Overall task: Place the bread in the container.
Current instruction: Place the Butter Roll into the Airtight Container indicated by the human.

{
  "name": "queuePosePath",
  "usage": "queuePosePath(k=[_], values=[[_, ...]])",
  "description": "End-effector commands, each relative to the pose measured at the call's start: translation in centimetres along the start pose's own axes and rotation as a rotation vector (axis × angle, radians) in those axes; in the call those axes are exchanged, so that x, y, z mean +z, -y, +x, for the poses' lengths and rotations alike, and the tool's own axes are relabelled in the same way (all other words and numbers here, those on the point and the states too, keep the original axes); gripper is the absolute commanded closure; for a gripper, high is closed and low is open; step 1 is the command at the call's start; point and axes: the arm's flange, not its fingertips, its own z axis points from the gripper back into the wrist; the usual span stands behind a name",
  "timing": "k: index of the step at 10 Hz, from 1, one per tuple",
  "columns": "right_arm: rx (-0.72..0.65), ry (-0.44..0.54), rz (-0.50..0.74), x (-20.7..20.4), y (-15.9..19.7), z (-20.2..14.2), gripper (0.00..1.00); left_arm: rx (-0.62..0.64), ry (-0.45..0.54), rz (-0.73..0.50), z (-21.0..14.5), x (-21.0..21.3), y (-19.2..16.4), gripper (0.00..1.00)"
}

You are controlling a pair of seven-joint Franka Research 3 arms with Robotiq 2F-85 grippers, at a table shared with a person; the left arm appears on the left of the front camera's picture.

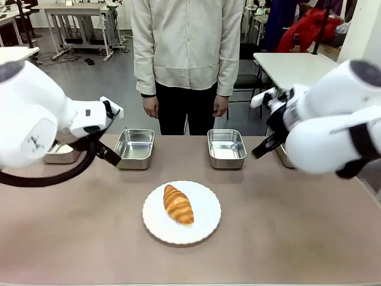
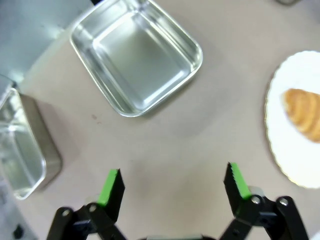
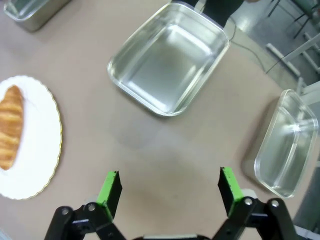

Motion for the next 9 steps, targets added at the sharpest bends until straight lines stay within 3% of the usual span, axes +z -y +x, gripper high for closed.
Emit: queuePosePath(k=[1,3,4,5,7,8,9], values=[[-0.002,0.013,0.044,4.0,5.4,1.4,0.00,-0.043,-0.046,-0.089,1.4,4.0,-4.4,0.00],[0.022,0.049,0.132,6.2,10.2,0.9,0.00,-0.118,-0.057,-0.215,2.4,6.5,-8.7,0.00],[0.033,0.068,0.165,6.6,12.6,0.0,0.00,-0.231,-0.065,-0.332,2.1,7.3,-11.8,0.00],[0.046,0.090,0.215,6.5,14.4,-1.1,0.00,-0.280,-0.037,-0.399,1.3,7.4,-15.0,0.00],[0.049,0.163,0.272,6.2,16.4,-3.0,0.00,-0.259,0.063,-0.442,-1.0,8.3,-19.9,0.00],[0.010,0.178,0.259,5.3,15.9,-3.3,0.00,-0.237,0.085,-0.358,-2.1,8.6,-20.3,0.00],[0.031,0.115,0.205,7.2,15.4,-3.0,0.00,-0.271,0.051,-0.404,-1.1,9.2,-17.8,0.00]])
